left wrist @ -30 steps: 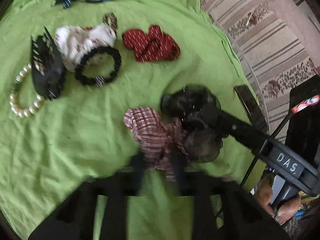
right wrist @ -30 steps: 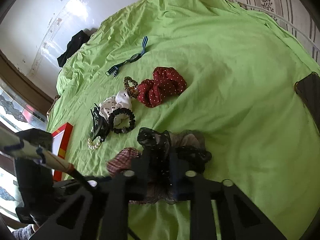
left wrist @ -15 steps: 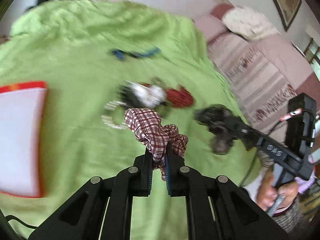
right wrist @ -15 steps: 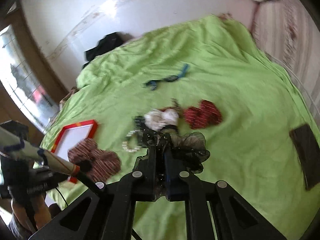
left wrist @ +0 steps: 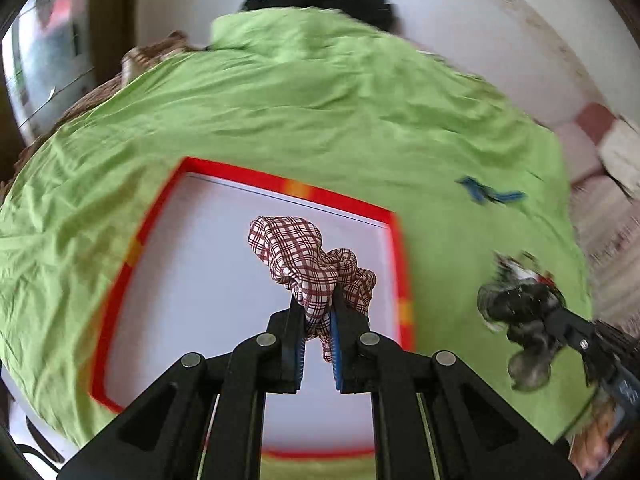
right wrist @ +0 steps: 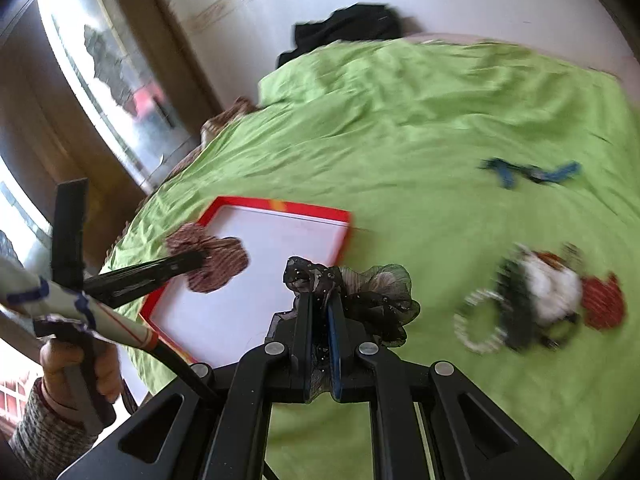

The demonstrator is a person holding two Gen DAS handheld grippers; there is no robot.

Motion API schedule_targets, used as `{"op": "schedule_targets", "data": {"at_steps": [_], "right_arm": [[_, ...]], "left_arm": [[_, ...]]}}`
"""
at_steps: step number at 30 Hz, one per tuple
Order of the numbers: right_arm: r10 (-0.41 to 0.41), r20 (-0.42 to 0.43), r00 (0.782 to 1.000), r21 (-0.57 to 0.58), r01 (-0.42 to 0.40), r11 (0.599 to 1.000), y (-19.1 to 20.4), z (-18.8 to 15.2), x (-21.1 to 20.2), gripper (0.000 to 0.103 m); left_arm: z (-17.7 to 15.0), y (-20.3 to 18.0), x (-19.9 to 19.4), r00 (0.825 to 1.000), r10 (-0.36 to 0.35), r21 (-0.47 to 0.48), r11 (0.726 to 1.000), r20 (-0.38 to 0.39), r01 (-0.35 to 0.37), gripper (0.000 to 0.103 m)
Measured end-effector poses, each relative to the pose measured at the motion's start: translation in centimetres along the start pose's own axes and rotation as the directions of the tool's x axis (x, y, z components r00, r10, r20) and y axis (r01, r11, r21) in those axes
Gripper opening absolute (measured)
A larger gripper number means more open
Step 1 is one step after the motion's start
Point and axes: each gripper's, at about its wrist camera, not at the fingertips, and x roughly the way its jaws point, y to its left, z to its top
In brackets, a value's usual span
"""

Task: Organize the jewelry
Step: 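Carry both scrunchies into the red-rimmed tray and open both tools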

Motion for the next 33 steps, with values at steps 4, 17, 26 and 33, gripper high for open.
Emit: {"op": "schedule_targets", "data": {"at_steps": [4, 17, 26, 33], "right_arm": [[-0.009, -0.038, 0.999, -0.05, 0.007, 0.999, 2.9, 2.6, 5.3, 0.008], [-0.084, -0.104, 0.991, -0.097, 0.074, 0.993, 4.5, 6.4, 16.9, 0.008], [-0.091, -0.051, 0.995, -0.1, 0.085, 0.991, 4.5, 6.5, 16.1, 0.053], [-0.127, -0.034, 0.991, -0.076, 0.124, 0.989, 2.2, 2.4, 10.5, 0.066]], "left_arm": [[2.2, 4.0, 2.6, 0.999, 0.049, -0.054, 0.997, -0.01, -0.049, 0.01], [6.2, 9.7, 9.0, 0.998, 0.054, -0.141, 0.988, -0.04, -0.06, 0.012], [5.5, 9.8, 7.4, 0.999, 0.043, -0.155, 0.987, 0.01, -0.041, 0.047], [2.4, 7.6, 1.5, 0.991, 0.097, -0.142, 0.986, 0.092, -0.083, 0.056]]}}
